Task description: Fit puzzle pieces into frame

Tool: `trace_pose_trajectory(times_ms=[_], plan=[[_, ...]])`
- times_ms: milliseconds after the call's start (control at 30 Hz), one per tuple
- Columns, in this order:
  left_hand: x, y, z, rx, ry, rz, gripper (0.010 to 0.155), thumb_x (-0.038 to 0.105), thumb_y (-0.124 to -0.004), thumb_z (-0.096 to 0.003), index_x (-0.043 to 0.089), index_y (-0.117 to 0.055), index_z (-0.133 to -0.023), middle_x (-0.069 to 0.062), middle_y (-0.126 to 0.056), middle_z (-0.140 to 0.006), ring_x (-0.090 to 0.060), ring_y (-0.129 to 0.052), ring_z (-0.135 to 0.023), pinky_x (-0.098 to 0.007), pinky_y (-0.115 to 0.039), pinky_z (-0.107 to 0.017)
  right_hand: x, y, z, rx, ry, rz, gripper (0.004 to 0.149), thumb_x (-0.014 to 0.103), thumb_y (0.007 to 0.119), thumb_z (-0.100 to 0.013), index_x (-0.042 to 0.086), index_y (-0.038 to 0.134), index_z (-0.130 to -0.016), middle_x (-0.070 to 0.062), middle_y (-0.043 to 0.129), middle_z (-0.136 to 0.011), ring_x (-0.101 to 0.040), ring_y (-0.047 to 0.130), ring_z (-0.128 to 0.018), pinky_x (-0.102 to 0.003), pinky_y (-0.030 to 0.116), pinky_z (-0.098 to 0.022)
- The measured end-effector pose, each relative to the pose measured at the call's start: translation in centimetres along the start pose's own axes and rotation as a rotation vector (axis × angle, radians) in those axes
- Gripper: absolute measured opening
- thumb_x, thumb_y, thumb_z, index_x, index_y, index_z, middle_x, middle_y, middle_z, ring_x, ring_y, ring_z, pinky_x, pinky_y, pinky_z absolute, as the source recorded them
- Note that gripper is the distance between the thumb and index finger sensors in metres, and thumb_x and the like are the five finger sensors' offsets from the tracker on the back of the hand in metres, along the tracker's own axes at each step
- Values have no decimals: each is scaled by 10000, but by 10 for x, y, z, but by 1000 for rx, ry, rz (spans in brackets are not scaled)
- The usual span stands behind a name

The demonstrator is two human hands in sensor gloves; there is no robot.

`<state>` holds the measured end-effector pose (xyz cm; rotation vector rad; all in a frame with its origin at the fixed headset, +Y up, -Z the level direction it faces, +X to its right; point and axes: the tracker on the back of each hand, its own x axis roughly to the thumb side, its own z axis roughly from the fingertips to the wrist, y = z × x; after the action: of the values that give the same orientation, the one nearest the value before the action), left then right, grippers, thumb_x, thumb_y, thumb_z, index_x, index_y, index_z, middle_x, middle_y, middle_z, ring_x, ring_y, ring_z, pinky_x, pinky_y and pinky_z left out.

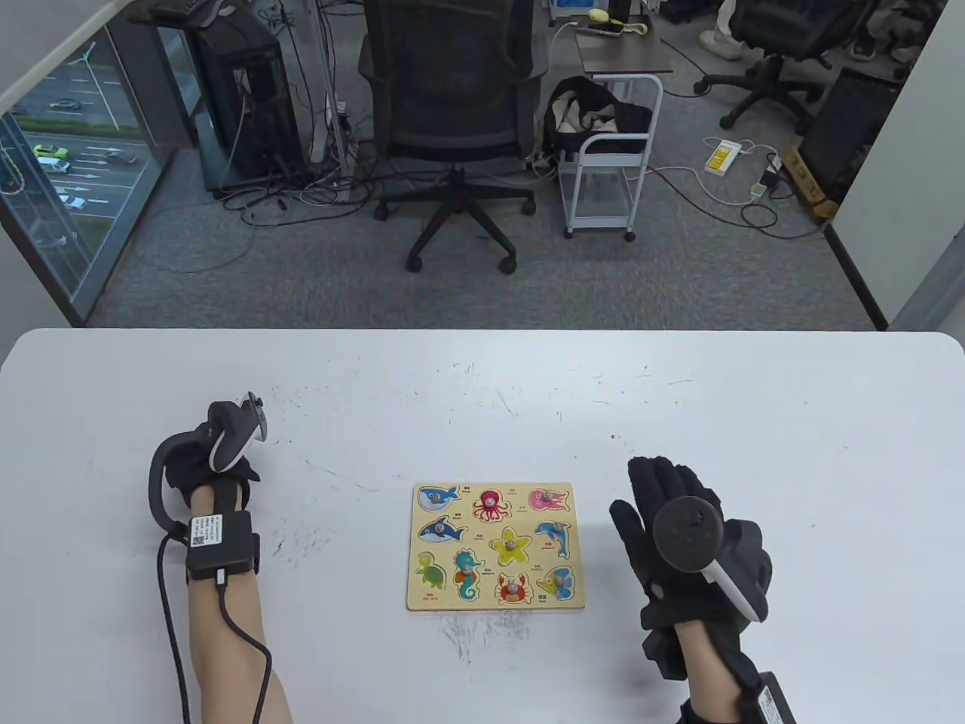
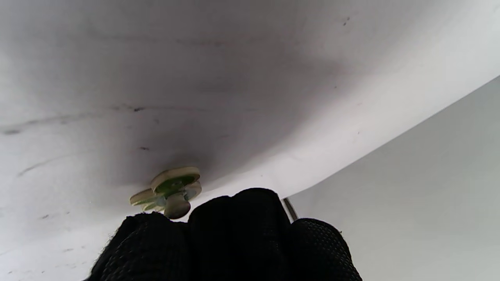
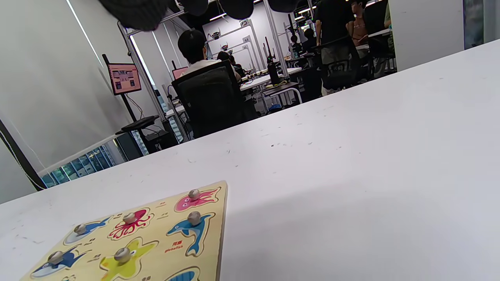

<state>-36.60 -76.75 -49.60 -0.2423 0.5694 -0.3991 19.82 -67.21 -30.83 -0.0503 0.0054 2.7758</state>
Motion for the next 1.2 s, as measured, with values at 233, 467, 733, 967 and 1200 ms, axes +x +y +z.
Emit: trace_pose_trajectory(times_ms=[233, 467, 733, 967, 1200], plan=[[-2, -10, -6, 18, 15, 37, 521, 515, -830, -455, 458, -759, -968, 151, -937, -962, -84, -974, -856, -365, -800, -721, 1, 4, -2, 11, 6, 16, 646, 519, 737, -527, 309, 523, -1099, -45, 540, -1192, -402, 522, -1106, -612, 408, -809], [-1, -10, -6, 69, 29, 31, 465, 508, -845, -448, 480, -805, -910, 168, -981, -897, -51, -1004, -802, -345, -825, -697, 1, 4, -2, 16, 9, 16, 643, 519, 736, -527, 310, 526, -1098, -47, 542, -1191, -403, 522, -1105, -612, 408, -808], [0, -7, -4, 117, 5, 26, 445, 505, -856, -443, 483, -826, -886, 172, -995, -876, -46, -1014, -785, -344, -833, -685, -1, 3, -2, 21, 15, -7, 641, 519, 736, -527, 310, 529, -1097, -46, 542, -1191, -404, 523, -1104, -612, 407, -808], [3, 25, 22, 200, -67, 71, 441, 502, -853, -450, 474, -827, -889, 169, -994, -878, -56, -1012, -789, -352, -834, -680, -6, 1, -3, 24, 7, -52, 642, 517, 737, -527, 308, 529, -1097, -47, 542, -1191, -403, 525, -1104, -612, 410, -807], [20, 75, 78, 346, -223, 204, 443, 500, -855, -454, 468, -825, -895, 163, -991, -884, -62, -1011, -790, -357, -834, -677, -8, -4, -2, 12, -14, -96, 641, 513, 738, -528, 302, 531, -1097, -49, 551, -1186, -406, 537, -1097, -611, 418, -805]])
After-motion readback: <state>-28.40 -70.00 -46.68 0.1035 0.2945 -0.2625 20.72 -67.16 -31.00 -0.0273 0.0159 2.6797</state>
